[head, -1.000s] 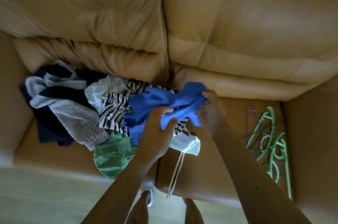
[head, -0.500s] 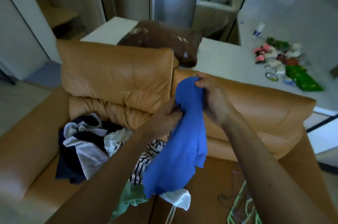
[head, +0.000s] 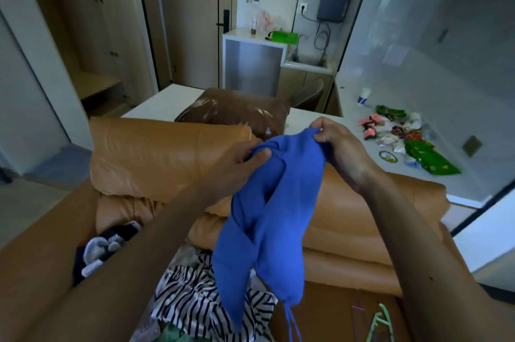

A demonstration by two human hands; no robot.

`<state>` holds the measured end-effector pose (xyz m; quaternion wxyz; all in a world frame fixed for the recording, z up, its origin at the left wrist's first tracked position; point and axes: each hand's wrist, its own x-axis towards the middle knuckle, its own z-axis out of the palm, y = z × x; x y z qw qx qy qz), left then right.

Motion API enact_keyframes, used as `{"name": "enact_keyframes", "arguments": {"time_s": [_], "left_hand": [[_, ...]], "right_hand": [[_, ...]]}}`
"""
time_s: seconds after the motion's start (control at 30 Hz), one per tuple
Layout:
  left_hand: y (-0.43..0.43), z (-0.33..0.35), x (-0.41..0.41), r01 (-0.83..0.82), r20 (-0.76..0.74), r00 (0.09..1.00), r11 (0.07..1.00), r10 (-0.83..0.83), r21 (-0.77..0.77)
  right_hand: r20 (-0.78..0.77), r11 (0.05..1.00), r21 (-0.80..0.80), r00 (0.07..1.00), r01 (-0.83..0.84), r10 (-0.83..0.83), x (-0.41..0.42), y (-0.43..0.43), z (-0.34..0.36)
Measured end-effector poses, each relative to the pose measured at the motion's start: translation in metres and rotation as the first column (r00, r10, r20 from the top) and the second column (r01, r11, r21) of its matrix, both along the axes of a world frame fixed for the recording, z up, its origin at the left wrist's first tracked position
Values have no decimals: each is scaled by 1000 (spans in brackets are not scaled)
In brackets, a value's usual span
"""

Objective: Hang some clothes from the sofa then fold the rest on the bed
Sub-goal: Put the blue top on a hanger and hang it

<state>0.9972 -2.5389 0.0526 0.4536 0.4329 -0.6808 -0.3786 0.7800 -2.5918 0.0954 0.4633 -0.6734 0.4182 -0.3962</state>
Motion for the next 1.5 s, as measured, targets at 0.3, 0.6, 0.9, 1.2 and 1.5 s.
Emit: {"name": "enact_keyframes", "arguments": {"time_s": [0.3, 0.6, 0.9, 1.2, 1.5], "left_hand": [[-22, 50, -12, 54, 170, 985, 975, -17, -217], [-28, 33, 33, -187, 415, 846, 914, 336, -359], [-28, 16, 78, -356, 590, 667, 890, 456, -285], [-56, -4, 58, -513, 333, 793, 854, 510, -85], [-62, 39, 39, -229, 302, 903, 937, 307, -265]], "right_hand": [[-296, 946, -99, 917, -309, 268, 26, 2, 7], [-360, 920, -392, 915, 28, -181, 25, -10, 10], [-298, 827, -491, 838, 276, -457, -20, -15, 34], [-337, 865, -320, 807, 386, -485, -52, -14, 34], [-120, 855, -64, 847, 515, -519, -77, -11, 10]]}}
